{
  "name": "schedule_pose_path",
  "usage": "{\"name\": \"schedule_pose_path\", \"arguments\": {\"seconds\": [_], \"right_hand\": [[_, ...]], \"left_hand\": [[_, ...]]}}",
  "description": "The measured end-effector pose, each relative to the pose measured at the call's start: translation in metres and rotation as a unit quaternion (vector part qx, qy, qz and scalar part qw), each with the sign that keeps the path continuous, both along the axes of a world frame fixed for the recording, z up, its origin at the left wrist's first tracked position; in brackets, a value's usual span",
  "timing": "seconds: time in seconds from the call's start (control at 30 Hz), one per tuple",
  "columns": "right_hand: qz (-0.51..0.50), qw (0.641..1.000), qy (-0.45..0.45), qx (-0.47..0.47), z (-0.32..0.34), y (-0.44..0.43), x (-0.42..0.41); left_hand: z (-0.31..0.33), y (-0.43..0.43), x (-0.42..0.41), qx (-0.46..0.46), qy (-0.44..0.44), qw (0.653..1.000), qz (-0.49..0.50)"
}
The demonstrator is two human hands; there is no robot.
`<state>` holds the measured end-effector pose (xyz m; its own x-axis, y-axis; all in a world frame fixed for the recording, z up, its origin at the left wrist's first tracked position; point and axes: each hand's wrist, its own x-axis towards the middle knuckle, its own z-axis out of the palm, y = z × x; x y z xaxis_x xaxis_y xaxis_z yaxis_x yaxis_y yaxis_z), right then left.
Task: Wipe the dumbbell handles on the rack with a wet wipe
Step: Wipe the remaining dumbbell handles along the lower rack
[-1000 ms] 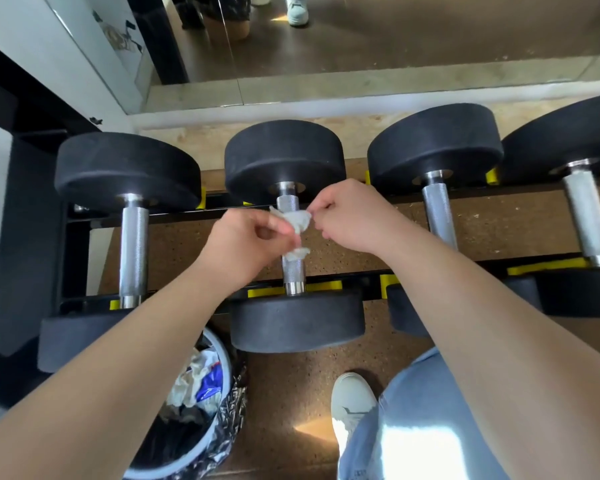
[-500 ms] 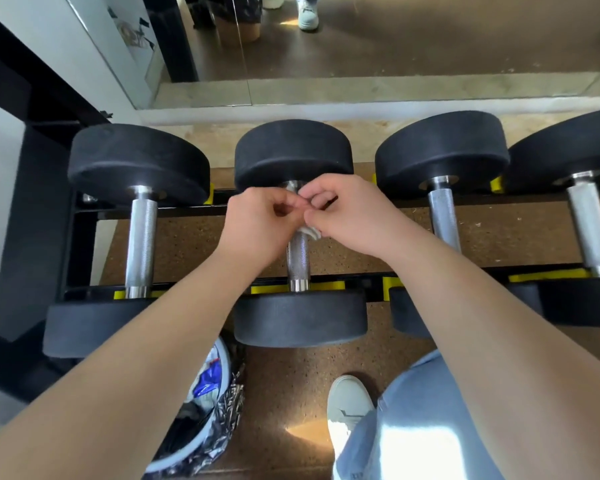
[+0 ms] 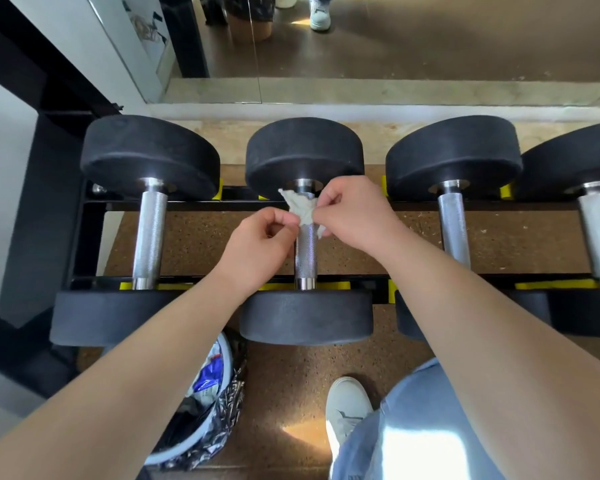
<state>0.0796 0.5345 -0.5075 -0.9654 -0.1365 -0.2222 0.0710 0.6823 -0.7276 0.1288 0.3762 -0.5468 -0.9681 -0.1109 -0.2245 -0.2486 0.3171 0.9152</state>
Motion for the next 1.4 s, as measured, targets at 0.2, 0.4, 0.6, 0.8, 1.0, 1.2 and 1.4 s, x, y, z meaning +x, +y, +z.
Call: {"name": "schedule_pose_path", "arguments": {"seconds": [0.2, 0.4, 0.6, 0.8, 1.0, 1.2, 1.4], "right_hand": [[0.102, 0.986, -0.096, 0.094, -0.001, 0.009, 0.009], [-0.049, 0.978, -0.174, -0.101, -0.005, 0.002, 0.007], [-0.006, 0.998, -0.056, -0.025, -0.016, -0.004, 0.002], [0.084, 0.952, -0.294, 0.000, -0.005, 0.002, 0.010], [-0.081, 0.903, -0.305, -0.291, -0.017, -0.001, -0.009], [0.050, 0.891, -0.405, -0.200, -0.024, 0.002, 0.002], [-0.050, 0.897, -0.330, -0.289, -0.019, 0.008, -0.011]], "left_hand": [[0.000, -0.002, -0.001, -0.004, 0.013, 1.000, 0.018], [0.000, -0.002, 0.001, -0.002, 0.004, 1.000, 0.019], [0.000, -0.002, 0.000, 0.002, -0.016, 0.999, 0.031], [0.001, 0.000, 0.000, 0.027, -0.076, 0.996, 0.043], [-0.004, -0.001, -0.008, 0.098, -0.172, 0.980, 0.033], [0.003, -0.002, -0.009, 0.118, -0.223, 0.968, -0.003], [0.003, -0.004, -0.011, 0.129, -0.224, 0.966, 0.021]]}}
